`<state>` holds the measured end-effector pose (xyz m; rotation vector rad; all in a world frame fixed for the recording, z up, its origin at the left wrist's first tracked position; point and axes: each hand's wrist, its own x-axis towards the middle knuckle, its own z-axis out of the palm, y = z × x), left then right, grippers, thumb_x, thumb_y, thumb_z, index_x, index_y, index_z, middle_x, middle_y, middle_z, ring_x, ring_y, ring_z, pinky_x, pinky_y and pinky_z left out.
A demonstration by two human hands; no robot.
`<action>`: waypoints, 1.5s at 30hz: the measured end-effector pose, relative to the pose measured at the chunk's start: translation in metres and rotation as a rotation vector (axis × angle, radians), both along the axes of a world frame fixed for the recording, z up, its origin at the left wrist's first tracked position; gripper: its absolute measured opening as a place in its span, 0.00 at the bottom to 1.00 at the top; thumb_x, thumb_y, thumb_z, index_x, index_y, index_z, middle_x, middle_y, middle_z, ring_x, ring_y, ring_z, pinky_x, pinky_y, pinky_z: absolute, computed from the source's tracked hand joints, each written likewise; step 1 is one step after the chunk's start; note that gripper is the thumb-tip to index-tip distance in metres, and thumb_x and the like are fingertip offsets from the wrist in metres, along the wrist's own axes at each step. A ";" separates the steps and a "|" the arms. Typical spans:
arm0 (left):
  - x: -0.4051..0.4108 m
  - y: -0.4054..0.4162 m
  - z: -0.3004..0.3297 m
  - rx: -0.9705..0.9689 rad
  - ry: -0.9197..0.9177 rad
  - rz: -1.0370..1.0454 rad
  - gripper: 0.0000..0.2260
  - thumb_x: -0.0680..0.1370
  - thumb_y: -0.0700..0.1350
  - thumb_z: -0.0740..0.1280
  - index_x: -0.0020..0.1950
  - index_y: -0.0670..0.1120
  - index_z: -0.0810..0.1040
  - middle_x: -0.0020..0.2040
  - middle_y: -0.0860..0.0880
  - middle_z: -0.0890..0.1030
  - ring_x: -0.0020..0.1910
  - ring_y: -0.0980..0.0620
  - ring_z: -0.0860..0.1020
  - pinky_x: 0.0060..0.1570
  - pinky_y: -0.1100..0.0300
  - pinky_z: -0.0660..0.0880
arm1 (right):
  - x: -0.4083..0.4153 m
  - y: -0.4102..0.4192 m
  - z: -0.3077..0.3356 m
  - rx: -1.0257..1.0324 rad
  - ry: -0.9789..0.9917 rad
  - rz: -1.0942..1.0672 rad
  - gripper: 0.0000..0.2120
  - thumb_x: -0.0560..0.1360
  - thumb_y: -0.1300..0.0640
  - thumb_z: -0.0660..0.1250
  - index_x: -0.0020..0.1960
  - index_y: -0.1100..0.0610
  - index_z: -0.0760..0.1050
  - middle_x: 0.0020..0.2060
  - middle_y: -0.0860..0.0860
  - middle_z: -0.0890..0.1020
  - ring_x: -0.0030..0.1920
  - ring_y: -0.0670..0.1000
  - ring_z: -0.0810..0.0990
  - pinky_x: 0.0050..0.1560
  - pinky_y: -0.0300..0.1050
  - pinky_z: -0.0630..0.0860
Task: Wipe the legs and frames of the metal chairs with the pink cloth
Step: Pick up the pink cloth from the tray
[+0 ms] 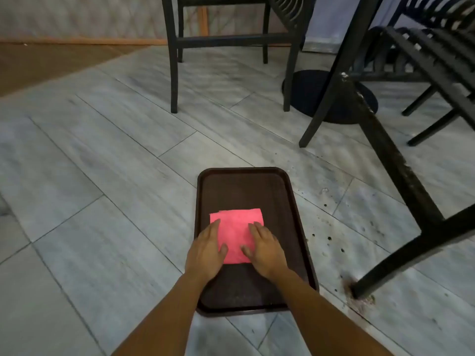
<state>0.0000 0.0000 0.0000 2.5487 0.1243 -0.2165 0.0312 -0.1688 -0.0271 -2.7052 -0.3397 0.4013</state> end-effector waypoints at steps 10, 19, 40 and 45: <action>0.003 0.003 -0.024 -0.009 -0.013 -0.009 0.27 0.78 0.47 0.60 0.76 0.48 0.54 0.75 0.48 0.62 0.71 0.49 0.64 0.68 0.57 0.63 | -0.004 -0.003 -0.033 -0.132 0.054 0.121 0.45 0.72 0.38 0.63 0.77 0.56 0.42 0.76 0.54 0.42 0.75 0.55 0.41 0.73 0.57 0.44; 0.004 0.007 -0.032 0.004 -0.008 0.011 0.26 0.78 0.48 0.61 0.75 0.49 0.57 0.74 0.48 0.64 0.71 0.49 0.65 0.68 0.54 0.65 | 0.008 0.001 -0.039 -0.167 -0.160 0.142 0.17 0.66 0.56 0.75 0.53 0.59 0.81 0.56 0.62 0.80 0.54 0.64 0.80 0.48 0.57 0.79; 0.050 -0.008 0.008 -0.269 0.078 0.280 0.24 0.80 0.56 0.55 0.72 0.44 0.64 0.70 0.42 0.69 0.67 0.43 0.69 0.65 0.50 0.67 | 0.022 0.004 0.047 0.139 -0.527 0.101 0.17 0.62 0.68 0.74 0.50 0.60 0.78 0.41 0.54 0.82 0.37 0.54 0.80 0.34 0.45 0.78; 0.057 -0.017 0.034 -0.501 0.189 0.391 0.26 0.79 0.61 0.52 0.67 0.44 0.70 0.63 0.42 0.75 0.61 0.43 0.74 0.63 0.49 0.70 | 0.008 0.000 0.066 0.196 -0.656 0.098 0.15 0.66 0.66 0.71 0.53 0.61 0.77 0.47 0.54 0.82 0.43 0.53 0.80 0.41 0.44 0.79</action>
